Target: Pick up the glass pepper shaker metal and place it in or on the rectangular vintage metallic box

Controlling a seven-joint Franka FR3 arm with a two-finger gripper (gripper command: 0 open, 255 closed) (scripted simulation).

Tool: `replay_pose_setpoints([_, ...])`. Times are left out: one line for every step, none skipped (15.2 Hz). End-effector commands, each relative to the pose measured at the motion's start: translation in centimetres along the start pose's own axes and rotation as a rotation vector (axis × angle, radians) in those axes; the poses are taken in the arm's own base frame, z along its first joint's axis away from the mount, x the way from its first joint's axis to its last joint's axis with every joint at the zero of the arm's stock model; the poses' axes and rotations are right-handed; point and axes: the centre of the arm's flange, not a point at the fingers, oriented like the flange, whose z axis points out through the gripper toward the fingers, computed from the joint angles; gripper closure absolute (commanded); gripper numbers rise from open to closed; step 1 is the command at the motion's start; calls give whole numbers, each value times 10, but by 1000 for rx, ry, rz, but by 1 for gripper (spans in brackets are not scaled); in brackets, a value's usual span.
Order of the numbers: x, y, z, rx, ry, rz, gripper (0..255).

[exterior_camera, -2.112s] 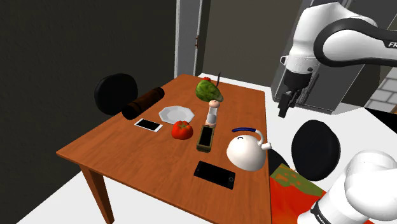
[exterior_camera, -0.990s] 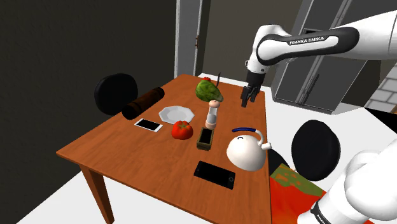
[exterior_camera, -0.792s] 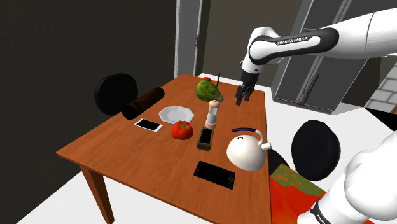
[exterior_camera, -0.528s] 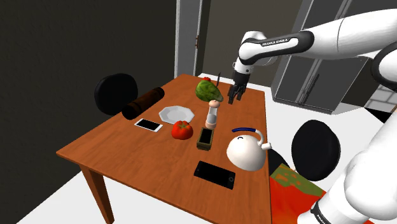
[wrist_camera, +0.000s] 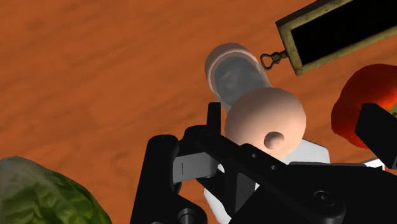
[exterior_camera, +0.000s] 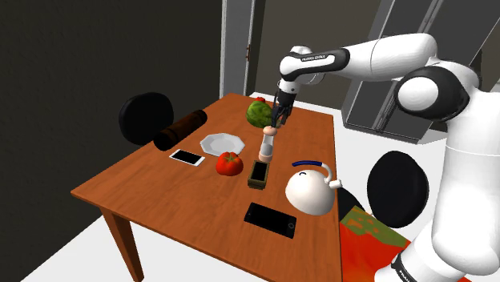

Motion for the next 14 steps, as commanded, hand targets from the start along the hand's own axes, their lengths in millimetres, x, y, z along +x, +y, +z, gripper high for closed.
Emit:
replay_pose_setpoints([15,7,4,14,5,-7,0])
replay_pose_setpoints([15,7,9,14,5,-7,0])
replay_pose_setpoints([15,7,15,14,5,-7,0])
replay_pose_setpoints([15,7,20,14,5,-7,0])
replay_pose_setpoints([16,7,25,14,5,-7,0])
replay_pose_setpoints([16,7,31,14,5,-7,0])
replay_pose_setpoints([16,7,36,14,5,-7,0])
replay_pose_setpoints([16,7,44,14,5,-7,0])
replay_pose_setpoints([16,7,44,14,5,-7,0])
replay_pose_setpoints([16,7,44,14,5,-7,0])
replay_pose_setpoints([16,7,44,14,5,-7,0])
replay_pose_setpoints([16,7,44,14,5,-7,0])
replay_pose_setpoints([16,7,44,14,5,-7,0])
replay_pose_setpoints([16,7,44,14,5,-7,0])
